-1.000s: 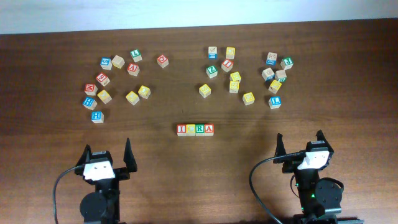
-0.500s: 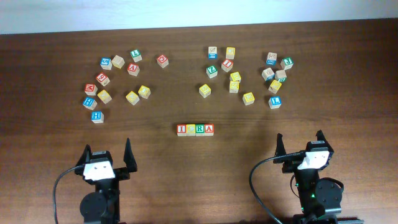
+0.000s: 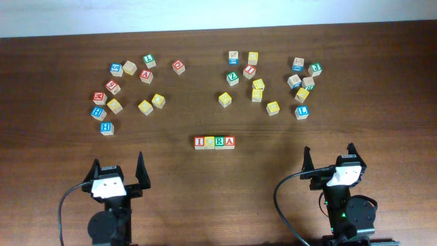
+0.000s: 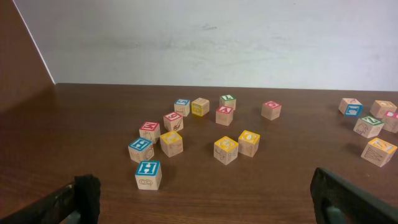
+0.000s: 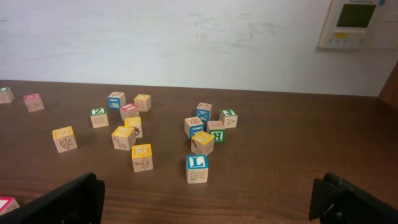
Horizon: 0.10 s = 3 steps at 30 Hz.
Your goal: Spell out ICRA
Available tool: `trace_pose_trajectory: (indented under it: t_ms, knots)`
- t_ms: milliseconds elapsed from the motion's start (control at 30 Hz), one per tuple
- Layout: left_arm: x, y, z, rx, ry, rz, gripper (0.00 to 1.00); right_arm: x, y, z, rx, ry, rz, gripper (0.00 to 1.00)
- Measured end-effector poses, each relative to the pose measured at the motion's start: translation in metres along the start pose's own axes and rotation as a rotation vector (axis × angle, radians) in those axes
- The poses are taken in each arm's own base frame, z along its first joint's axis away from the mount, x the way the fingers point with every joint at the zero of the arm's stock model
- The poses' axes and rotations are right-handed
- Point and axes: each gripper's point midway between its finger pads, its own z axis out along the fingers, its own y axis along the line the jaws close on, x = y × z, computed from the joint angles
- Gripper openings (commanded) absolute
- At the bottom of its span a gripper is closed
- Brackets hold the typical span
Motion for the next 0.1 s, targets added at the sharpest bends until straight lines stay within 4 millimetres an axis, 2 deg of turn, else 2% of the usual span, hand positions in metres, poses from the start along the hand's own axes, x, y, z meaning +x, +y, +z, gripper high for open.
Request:
trace_pose_trajectory:
  t_ms: [100]
  knots:
    - [0.0, 0.0, 0.0, 0.0, 0.0, 0.0, 0.99, 0.0, -0.0001, 0.0, 0.0, 0.0, 0.0, 0.98]
